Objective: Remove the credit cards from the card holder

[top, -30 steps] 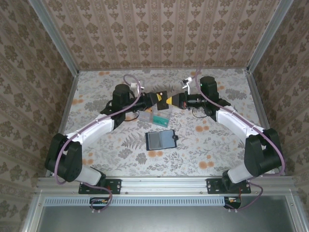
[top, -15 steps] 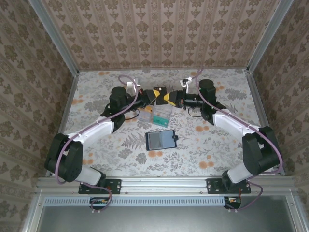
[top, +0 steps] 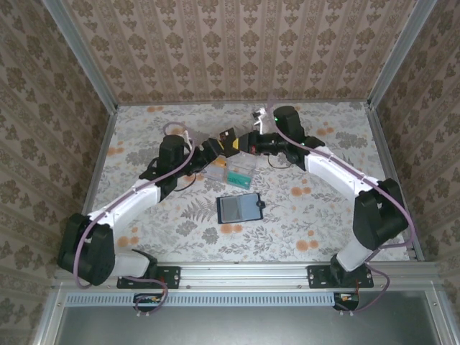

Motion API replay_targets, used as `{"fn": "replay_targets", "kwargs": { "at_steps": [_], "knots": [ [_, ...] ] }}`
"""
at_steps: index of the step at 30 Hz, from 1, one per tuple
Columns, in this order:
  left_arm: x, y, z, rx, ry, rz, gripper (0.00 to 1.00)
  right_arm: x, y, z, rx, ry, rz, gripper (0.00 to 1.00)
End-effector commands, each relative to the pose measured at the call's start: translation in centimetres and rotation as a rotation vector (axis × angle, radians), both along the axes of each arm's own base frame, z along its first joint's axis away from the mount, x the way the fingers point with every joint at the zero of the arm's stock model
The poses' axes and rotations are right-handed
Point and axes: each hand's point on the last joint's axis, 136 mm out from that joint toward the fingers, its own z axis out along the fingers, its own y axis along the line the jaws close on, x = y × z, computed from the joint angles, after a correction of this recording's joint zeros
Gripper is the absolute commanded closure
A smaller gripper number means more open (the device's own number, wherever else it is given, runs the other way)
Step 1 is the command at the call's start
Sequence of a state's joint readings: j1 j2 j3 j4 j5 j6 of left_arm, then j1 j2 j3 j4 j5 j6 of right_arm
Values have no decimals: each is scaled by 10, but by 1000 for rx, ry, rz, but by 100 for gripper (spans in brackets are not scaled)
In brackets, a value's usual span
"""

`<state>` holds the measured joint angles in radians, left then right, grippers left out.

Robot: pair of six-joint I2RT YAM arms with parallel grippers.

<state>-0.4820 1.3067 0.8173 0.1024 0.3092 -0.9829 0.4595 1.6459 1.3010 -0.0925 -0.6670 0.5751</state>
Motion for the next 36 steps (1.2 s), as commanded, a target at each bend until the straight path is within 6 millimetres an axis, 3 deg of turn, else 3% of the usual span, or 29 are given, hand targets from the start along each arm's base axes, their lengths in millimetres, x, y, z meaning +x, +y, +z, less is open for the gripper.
{"fn": "replay_targets", "kwargs": {
  "at_steps": [1,3,6,12,25,36],
  "knots": [
    [-19,48,-45,254,107,94,14,1,0,-33,-263,-109,73,100],
    [-23,71,-54,310,142,144,9,9,8,-36,-314,-159,107,100],
    [-34,90,-63,354,179,169,2,20,18,-41,-388,-236,156,100],
    [-50,106,-68,388,203,182,0,53,23,-55,-548,-363,210,100],
    [-68,115,-79,388,255,183,0,90,29,-80,-703,-498,313,100],
    [-65,105,-83,311,271,155,0,93,26,-98,-763,-525,383,98]
  ]
}}
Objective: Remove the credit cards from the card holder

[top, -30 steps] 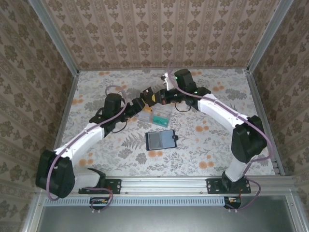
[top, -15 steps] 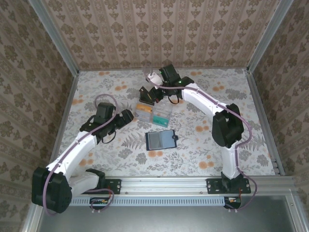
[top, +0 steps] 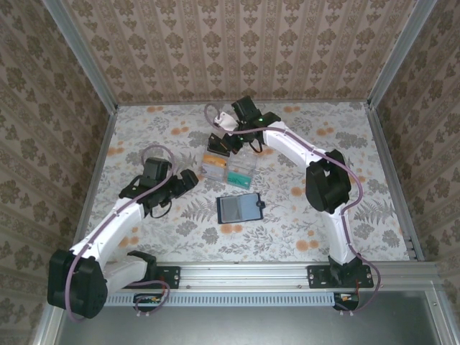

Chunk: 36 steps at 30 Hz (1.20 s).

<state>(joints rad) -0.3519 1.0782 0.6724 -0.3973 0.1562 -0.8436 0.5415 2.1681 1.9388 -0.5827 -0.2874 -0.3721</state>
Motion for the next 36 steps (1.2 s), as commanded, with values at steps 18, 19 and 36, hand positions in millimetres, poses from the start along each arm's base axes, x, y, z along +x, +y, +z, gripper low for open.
{"fn": "replay_targets", "kwargs": {
  "at_steps": [18,19,36],
  "knots": [
    [6,-12,-1,-83,13,-33,0,3,-8,-8,-116,-32,61,78],
    [6,-13,-1,-83,14,-35,0,4,-8,-7,-113,-34,60,78],
    [3,-13,3,-80,21,-54,0,-25,-33,85,153,-46,-260,49]
  ]
}}
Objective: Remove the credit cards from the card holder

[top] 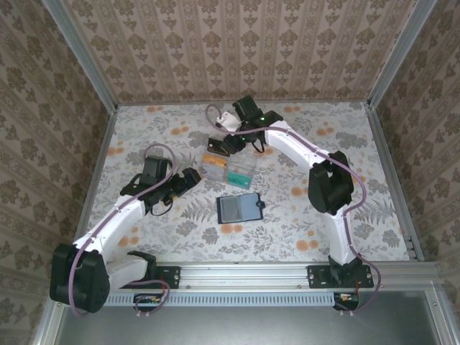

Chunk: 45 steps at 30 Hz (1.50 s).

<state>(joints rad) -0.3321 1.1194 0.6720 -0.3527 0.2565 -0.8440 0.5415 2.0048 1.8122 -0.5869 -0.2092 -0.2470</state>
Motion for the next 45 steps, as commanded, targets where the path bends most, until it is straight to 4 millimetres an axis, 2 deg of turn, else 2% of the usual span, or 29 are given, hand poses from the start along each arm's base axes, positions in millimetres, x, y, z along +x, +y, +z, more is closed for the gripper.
{"fn": "replay_targets", "kwargs": {
  "at_steps": [1,3,5,10,16,19,23,26,28,32,39,41,45],
  "knots": [
    [0,-1,6,-6,-5,-12,0,-11,-13,54,157,-59,-164,47],
    [-1,-1,5,-2,-6,-17,0,-23,-27,56,199,-39,-261,43],
    [-3,-1,3,6,-4,-20,0,-38,-44,47,199,25,-361,43],
    [-9,-2,-3,20,4,-41,0,-90,-66,-1,189,233,-489,43],
    [-13,-8,-5,25,4,-62,0,-150,-78,-65,156,458,-663,43],
    [-14,-13,-4,28,-4,-81,0,-180,-79,-87,114,538,-717,44],
    [-16,-22,-6,31,-5,-109,0,-211,-73,-104,97,590,-746,46],
    [-15,-30,-7,30,-4,-129,1,-216,-67,-114,83,584,-754,47],
    [-21,-42,-8,31,-1,-170,2,-216,-68,-122,52,584,-764,47],
    [-23,-53,-13,30,13,-195,5,-213,-64,-135,15,594,-764,56],
    [-29,-76,-20,-5,32,-244,25,-204,-60,-143,-14,578,-766,58],
    [-31,-83,-23,-13,42,-254,28,-203,-57,-146,-9,585,-750,63],
    [-35,-100,-32,-31,66,-275,36,-201,-56,-147,-5,583,-747,64]
  ]
}}
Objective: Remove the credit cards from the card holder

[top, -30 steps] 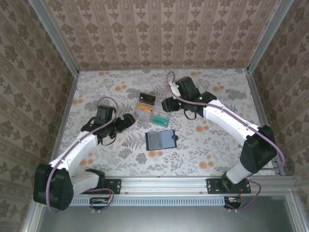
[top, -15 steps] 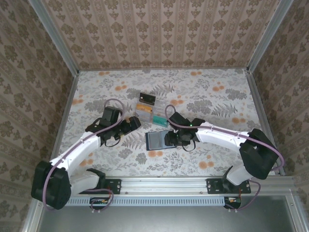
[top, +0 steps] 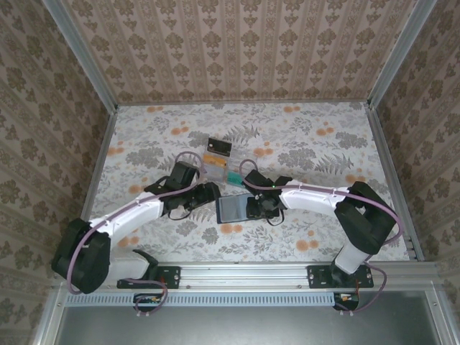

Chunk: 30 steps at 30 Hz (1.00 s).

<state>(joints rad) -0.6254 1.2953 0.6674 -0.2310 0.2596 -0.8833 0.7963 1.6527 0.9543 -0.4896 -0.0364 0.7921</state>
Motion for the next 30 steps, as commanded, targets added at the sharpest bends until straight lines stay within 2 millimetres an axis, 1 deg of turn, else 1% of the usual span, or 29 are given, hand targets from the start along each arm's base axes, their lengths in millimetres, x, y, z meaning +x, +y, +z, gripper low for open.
{"fn": "replay_targets", "kwargs": {
  "at_steps": [1,5,9,11,14,17,20,23,25,30],
  "knots": [
    [1,-18,0,-36,5,-12,38,11,5,3,6,-27,-8,63],
    [-3,-28,-14,-16,39,-29,45,14,4,2,5,-30,-4,62],
    [-6,-34,-29,20,77,-46,54,15,4,0,4,-27,6,65],
    [-8,-36,-36,35,93,-49,59,15,6,-1,10,-26,16,69],
    [-10,-38,-42,49,108,-56,64,15,10,-2,25,-21,30,77],
    [-12,-38,-47,65,127,-59,68,15,18,1,72,-32,67,84],
    [-13,-41,-50,74,139,-68,71,13,26,4,122,-41,104,90],
    [-14,-44,-49,72,137,-79,73,10,33,6,163,-34,123,92],
    [-14,-43,-48,74,133,-79,73,9,31,4,152,-24,116,92],
    [-14,-36,-35,91,101,-76,71,4,11,1,73,-16,80,93]
  ]
}}
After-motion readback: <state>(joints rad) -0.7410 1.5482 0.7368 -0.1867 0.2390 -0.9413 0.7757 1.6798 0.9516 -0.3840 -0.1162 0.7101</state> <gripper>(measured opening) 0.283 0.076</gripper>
